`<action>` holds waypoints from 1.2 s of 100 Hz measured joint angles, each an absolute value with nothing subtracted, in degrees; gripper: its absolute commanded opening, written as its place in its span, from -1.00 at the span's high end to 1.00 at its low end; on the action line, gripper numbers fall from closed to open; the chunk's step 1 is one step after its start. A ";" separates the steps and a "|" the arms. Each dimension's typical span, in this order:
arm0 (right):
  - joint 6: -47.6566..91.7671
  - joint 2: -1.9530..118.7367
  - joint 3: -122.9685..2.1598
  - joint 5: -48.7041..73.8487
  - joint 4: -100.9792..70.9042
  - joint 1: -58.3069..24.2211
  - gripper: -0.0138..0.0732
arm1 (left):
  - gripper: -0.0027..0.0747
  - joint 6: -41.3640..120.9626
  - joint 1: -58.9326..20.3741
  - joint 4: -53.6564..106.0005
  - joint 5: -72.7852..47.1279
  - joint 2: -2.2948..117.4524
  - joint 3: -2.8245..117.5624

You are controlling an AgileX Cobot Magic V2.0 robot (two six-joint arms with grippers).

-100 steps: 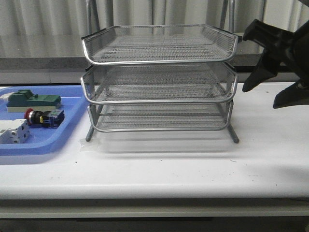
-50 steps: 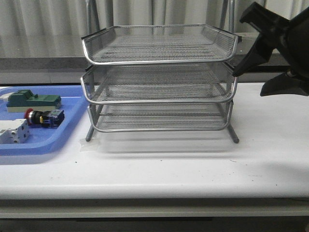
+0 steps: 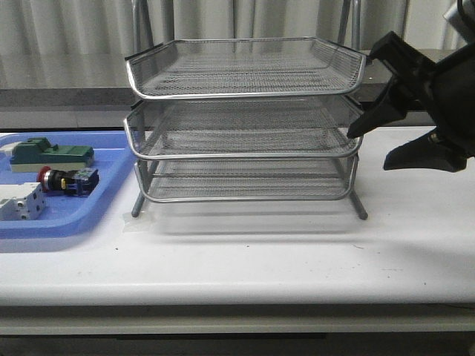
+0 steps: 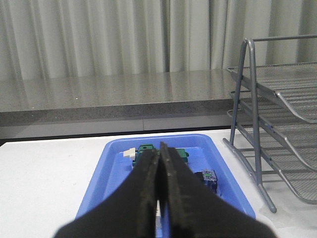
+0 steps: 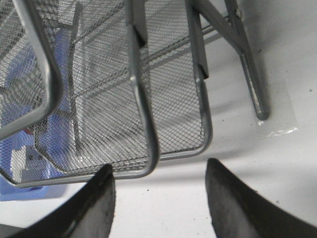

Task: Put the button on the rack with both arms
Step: 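Move the right gripper toward the middle tier of the mesh rack, then pull the middle mesh tier out toward the robot with the right gripper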

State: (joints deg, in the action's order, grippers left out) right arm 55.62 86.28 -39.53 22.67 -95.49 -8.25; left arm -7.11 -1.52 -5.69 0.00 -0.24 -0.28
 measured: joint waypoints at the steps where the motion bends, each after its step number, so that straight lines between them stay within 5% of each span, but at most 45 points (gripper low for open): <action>1: 55.95 86.56 -39.65 22.85 -95.61 -8.24 -0.30 | 0.98 -7.11 -1.52 -5.69 0.00 -0.24 -0.28; 61: 58.13 96.92 -48.47 31.08 -96.62 -7.86 -0.26 | 0.98 -7.11 -1.52 -5.69 0.00 -0.24 -0.28; 97: 58.21 97.29 -48.47 30.50 -96.36 -7.71 0.50 | 0.98 -7.11 -1.52 -5.69 0.00 -0.24 -0.28; 120: 58.21 97.38 -47.60 30.43 -97.31 -7.59 0.67 | 0.98 -7.11 -1.52 -5.69 0.00 -0.24 -0.28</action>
